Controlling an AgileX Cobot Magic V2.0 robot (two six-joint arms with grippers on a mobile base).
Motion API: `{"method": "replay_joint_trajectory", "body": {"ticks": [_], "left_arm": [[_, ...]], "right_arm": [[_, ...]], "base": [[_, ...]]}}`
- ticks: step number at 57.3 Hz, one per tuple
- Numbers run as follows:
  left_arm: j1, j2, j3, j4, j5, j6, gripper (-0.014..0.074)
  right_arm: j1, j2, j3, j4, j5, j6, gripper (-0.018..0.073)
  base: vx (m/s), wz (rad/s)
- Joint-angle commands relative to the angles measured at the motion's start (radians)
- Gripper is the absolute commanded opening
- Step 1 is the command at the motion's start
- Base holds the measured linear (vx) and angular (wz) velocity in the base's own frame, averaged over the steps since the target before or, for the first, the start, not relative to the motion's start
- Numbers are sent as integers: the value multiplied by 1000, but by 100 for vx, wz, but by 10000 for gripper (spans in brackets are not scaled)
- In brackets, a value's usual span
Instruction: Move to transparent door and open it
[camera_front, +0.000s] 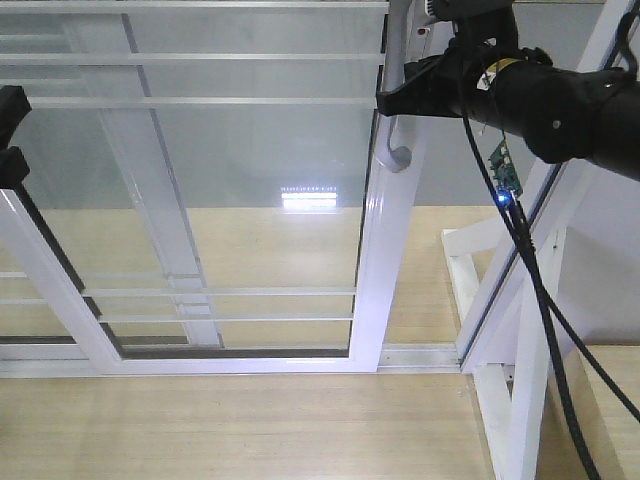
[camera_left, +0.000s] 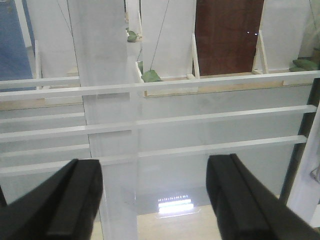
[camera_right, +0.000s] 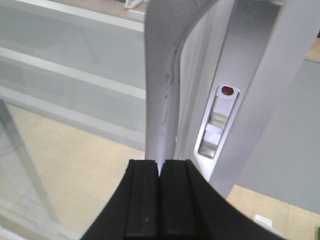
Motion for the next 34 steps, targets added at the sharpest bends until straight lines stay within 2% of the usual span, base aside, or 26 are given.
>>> {"method": "replay_joint_trajectory", "body": {"ticks": [1, 11, 18, 25, 34], "left_arm": [[-4, -7, -36, -8, -81, -1, 559], [-5, -6, -36, -8, -22, -1, 559], [-23, 21, -36, -8, -19, 0, 559], [-60, 82, -36, -7, -82, 2, 559], [-135, 201, -38, -7, -228, 0, 559]], "right_arm": [[-3, -112, -28, -2, 9, 0, 60], [-3, -260, -26, -13, 131, 0, -14], [-4, -388, 74, -39, 58, 1, -5], [-4, -515, 244, -39, -34, 1, -5], [-5, -681, 454, -38, -128, 1, -5]], "base": [[0, 0], [0, 0], [0, 0], [0, 0], [0, 0]]}}
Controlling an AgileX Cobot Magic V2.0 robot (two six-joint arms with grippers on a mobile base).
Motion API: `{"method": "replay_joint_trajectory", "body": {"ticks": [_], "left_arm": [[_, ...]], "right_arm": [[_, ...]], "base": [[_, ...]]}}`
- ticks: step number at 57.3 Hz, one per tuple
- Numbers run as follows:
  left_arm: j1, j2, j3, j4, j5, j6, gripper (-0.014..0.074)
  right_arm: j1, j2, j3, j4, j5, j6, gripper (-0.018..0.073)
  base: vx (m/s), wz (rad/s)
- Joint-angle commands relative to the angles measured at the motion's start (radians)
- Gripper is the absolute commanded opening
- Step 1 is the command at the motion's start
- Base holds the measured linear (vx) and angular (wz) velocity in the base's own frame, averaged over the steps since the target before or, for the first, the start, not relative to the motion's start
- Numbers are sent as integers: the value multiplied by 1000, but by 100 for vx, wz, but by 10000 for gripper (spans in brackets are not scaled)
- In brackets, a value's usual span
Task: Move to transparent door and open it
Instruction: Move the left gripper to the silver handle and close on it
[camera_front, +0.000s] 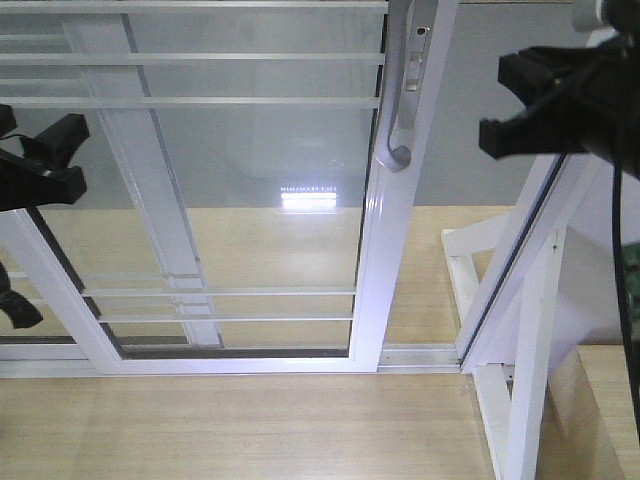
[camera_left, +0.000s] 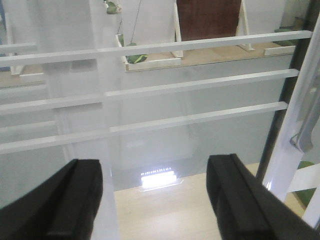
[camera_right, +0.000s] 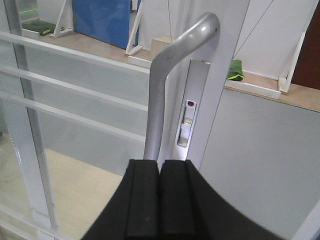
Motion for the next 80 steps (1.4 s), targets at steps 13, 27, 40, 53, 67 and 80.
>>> {"method": "replay_joint_trajectory", "body": {"ticks": [13, 27, 40, 53, 67, 80], "left_arm": [[-176, 239, -56, -6, -387, -21, 559], [-302, 467, -271, 42, -398, -52, 559], [-377, 651, -509, 38, -386, -55, 559], [-380, 767, -692, 10, -331, -55, 559], [-399, 868, -829, 11, -282, -54, 559], [-398, 968, -954, -26, -240, -54, 559]], "right_arm": [[-7, -224, 188, -4, -128, 0, -5], [-7, -270, 203, -9, -49, 0, -5], [-7, -270, 203, -44, -47, 0, -5], [-7, -270, 203, -62, -47, -1, -5], [-7, -270, 203, -122, -46, -1, -5], [-7, -270, 203, -137, -42, -1, -5]], "base": [[0, 0], [0, 0], [0, 0], [0, 0], [0, 0], [0, 0]]}}
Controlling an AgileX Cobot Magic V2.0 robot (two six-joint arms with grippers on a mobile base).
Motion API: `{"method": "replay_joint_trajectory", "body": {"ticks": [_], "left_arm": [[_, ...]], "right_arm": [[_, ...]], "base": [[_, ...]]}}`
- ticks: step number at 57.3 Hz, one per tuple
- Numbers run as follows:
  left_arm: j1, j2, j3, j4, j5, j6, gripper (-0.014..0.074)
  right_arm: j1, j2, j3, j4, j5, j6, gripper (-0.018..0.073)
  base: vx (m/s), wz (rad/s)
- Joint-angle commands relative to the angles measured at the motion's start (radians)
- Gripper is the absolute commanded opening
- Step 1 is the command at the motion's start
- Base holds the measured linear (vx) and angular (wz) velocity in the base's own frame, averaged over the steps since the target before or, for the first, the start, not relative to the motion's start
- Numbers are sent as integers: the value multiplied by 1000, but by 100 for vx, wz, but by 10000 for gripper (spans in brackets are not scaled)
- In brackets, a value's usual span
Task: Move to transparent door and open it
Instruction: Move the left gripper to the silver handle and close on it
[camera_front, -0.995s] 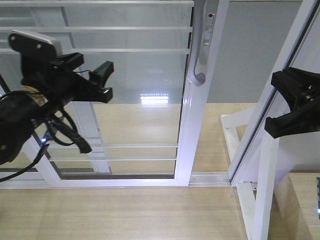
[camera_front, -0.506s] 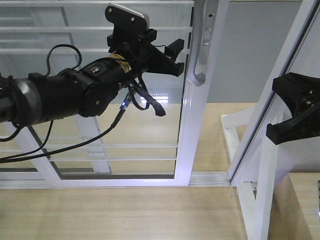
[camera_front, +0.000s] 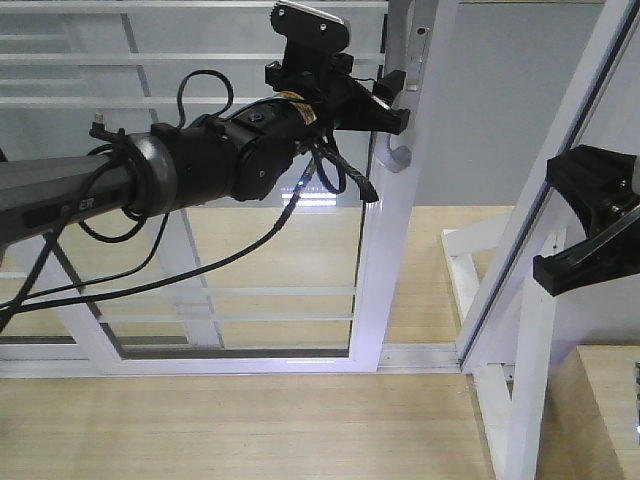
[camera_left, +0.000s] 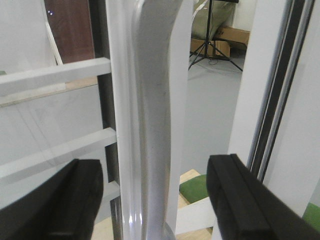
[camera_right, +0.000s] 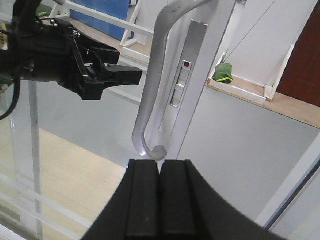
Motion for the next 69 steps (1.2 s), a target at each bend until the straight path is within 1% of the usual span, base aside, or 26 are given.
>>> {"method": "replay_joint_trajectory", "body": {"ticks": [1, 14, 34, 40, 46, 53, 62, 69], "left_arm": [[-3, -26, -76, -28, -54, -6, 559], [-4, 43, -170, -43, -22, -5, 559], [-3, 102, -261, -43, -15, -6, 559], [-3, 117, -281, -45, -10, -6, 559], [-3, 130, -296, -47, -14, -6, 559], [-3, 155, -325, -72, -9, -5, 559], [-3, 189, -382, -73, 10, -3, 559], [-3, 206, -419, -72, 37, -3, 531]], "right_arm": [[-7, -9, -30, -12, -78, -1, -5], [-7, -9, -30, -30, -72, -1, -5], [-7, -9, -30, -35, -56, -1, -4], [-7, -9, -30, -60, -44, -1, -4], [-7, -9, -30, -61, -42, -1, -4], [-7, -9, -30, -60, -40, -1, -4], [-7, -9, -30, -60, -37, -1, -4], [-7, -9, -30, -60, -30, -1, -4]], "base": [[0, 0], [0, 0], [0, 0], [0, 0], [0, 0], [0, 0], [0, 0], [0, 0]]}}
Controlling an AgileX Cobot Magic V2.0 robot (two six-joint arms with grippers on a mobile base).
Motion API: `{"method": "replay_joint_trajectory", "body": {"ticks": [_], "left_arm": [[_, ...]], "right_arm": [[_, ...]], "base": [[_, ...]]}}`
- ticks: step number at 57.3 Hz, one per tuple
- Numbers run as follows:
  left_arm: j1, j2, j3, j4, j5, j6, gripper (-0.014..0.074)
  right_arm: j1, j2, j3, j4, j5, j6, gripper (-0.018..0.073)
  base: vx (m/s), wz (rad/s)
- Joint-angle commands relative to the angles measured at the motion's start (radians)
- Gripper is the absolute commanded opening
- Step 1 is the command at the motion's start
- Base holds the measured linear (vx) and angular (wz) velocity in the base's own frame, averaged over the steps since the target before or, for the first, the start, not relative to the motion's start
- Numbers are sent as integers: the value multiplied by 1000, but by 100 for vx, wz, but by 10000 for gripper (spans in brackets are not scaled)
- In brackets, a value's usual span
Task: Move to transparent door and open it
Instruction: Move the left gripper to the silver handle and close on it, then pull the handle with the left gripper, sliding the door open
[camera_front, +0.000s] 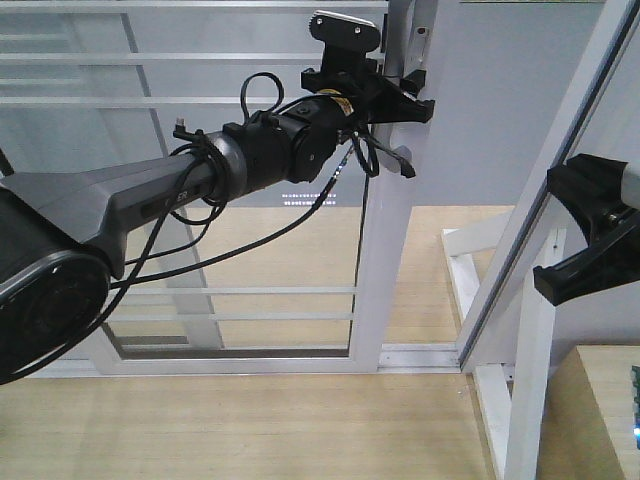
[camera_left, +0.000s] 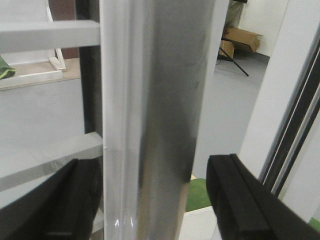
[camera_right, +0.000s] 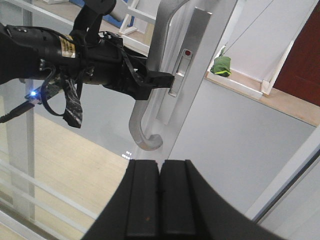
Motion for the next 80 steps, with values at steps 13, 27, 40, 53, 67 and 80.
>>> {"method": "replay_joint_trajectory", "body": {"ticks": [13, 27, 40, 53, 67, 80], "left_arm": [[-3, -62, -55, -5, -69, -3, 260], [-4, -81, -54, -5, -26, -5, -4], [-3, -116, -54, -39, 19, -4, 0], [1, -146, -54, -39, 6, 31, 0], [33, -171, -54, -82, 37, 62, 0], [56, -199, -54, -82, 63, 118, 0]], "right_arm": [[-7, -9, -30, -11, -71, -1, -4], [-7, -9, -30, -11, -71, -1, -4], [-7, -9, -30, -11, -71, -1, -4], [-7, -9, -30, -11, -71, -1, -4], [-7, -9, -30, -11, -70, -1, -4], [-7, -9, -30, -11, -69, -1, -4]], "base": [[0, 0], [0, 0], [0, 0], [0, 0], [0, 0], [0, 0]]}}
